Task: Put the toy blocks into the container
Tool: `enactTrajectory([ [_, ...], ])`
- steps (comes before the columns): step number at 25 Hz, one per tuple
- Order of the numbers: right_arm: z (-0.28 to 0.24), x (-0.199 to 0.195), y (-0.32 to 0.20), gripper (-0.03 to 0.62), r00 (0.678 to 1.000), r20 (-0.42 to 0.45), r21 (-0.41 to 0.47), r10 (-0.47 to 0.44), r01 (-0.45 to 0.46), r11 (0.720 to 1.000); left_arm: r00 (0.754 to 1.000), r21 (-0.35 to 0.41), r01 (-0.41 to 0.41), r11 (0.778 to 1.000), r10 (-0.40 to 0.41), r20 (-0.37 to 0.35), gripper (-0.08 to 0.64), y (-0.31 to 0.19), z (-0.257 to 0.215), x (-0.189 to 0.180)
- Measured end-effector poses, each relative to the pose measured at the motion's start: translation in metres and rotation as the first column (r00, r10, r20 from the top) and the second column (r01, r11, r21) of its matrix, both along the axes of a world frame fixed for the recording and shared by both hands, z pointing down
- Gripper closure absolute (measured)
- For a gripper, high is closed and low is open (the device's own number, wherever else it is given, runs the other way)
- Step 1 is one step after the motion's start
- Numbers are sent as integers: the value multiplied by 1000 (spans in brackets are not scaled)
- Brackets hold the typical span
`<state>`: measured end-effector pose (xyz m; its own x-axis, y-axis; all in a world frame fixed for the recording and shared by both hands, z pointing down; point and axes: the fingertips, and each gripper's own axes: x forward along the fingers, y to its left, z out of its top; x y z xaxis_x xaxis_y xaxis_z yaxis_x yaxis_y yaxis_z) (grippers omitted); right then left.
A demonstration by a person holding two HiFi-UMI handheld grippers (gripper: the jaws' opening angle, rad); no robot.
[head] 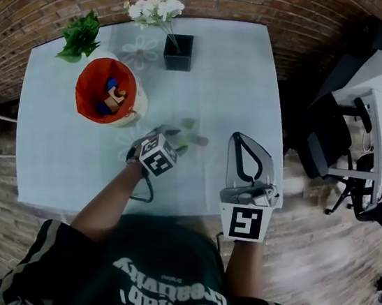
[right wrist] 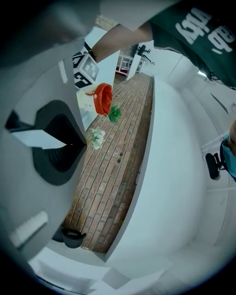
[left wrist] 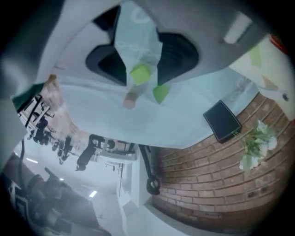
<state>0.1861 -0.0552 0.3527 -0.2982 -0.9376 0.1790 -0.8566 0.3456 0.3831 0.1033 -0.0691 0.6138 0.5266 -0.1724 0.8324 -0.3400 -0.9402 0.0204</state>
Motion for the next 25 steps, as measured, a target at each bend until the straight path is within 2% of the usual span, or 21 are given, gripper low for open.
enactTrajectory([
  [6,7,15,3,584,1000,-13,-23,5,-5,1000,995,-46,61,997,-57,86,337,1,45,7],
  [8,11,15,3,584,1000,-20,-42,1,-2,999,994,-49,76,996,-72,85,380,3,49,9],
  [13,11,11,-1,584,1000,-14,-34,-23,22,999,994,-17,104,994,-104,45,393,2,43,7],
  [16,8,5,-4,584,999,-11,-30,-44,43,999,994,49,112,992,-113,1,393,-6,11,2],
  [19,2,-6,-10,584,998,8,-12,-67,67,998,990,146,128,981,-118,-77,393,-16,-42,-5],
  [22,-7,-25,-17,584,994,13,14,-107,106,994,981,241,146,959,-109,-159,394,-23,-102,-16],
  [25,-15,-43,-22,584,990,9,17,-137,137,990,968,330,168,929,-92,-235,394,-25,-162,-29],
])
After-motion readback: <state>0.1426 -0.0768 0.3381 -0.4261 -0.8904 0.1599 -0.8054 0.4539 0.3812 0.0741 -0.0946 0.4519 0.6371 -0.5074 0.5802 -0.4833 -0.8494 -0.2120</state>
